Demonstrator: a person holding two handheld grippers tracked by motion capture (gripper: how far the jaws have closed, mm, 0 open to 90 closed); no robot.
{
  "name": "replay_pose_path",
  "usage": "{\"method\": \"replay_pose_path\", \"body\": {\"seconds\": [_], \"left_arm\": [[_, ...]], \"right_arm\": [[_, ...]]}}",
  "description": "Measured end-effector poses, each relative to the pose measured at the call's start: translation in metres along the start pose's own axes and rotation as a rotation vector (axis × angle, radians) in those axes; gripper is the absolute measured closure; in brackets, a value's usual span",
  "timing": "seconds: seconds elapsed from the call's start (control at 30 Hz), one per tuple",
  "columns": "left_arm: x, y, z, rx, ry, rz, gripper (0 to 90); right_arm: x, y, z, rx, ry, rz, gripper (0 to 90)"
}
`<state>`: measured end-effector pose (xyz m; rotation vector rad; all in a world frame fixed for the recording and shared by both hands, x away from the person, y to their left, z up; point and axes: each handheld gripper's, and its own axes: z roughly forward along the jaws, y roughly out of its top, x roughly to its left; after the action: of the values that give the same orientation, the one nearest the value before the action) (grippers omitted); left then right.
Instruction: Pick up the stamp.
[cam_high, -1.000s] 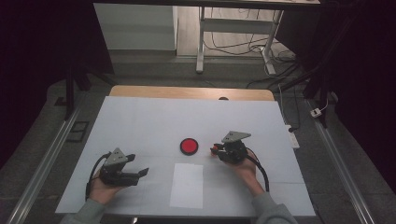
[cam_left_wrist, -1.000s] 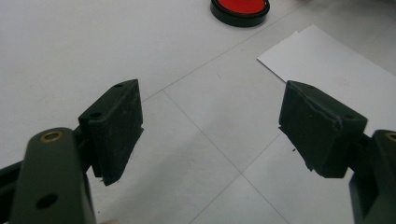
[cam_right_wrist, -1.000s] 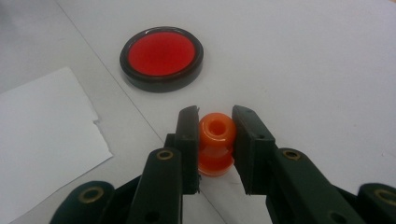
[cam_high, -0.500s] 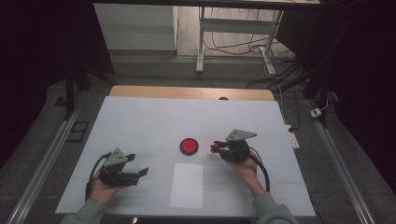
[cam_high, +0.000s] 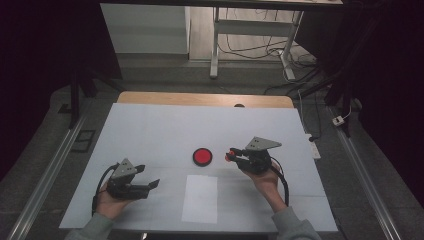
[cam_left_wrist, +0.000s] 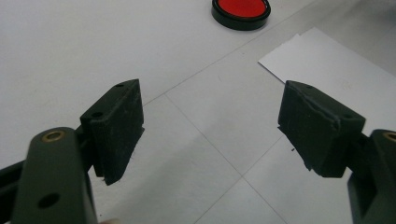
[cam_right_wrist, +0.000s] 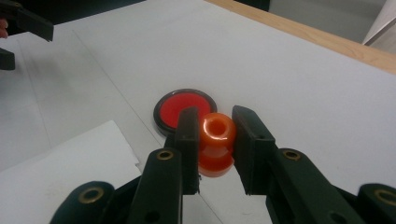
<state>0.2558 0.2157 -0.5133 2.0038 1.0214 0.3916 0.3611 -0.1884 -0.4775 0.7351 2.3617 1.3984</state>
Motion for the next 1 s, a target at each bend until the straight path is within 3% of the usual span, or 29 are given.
{"method": "replay_pose_path", "body": {"seconds": [0.63,1.0], "left_arm": [[0.001,0.0,0.0,0.003,0.011,0.001,23.6],[0.002,-0.001,0.0,0.002,0.011,0.001,23.8]], "right_arm": [[0.011,0.012,-0.01,-0.057,0.062,-0.022,72.0],[0.027,0.018,-0.008,-0.063,0.106,-0.037,72.0]]}}
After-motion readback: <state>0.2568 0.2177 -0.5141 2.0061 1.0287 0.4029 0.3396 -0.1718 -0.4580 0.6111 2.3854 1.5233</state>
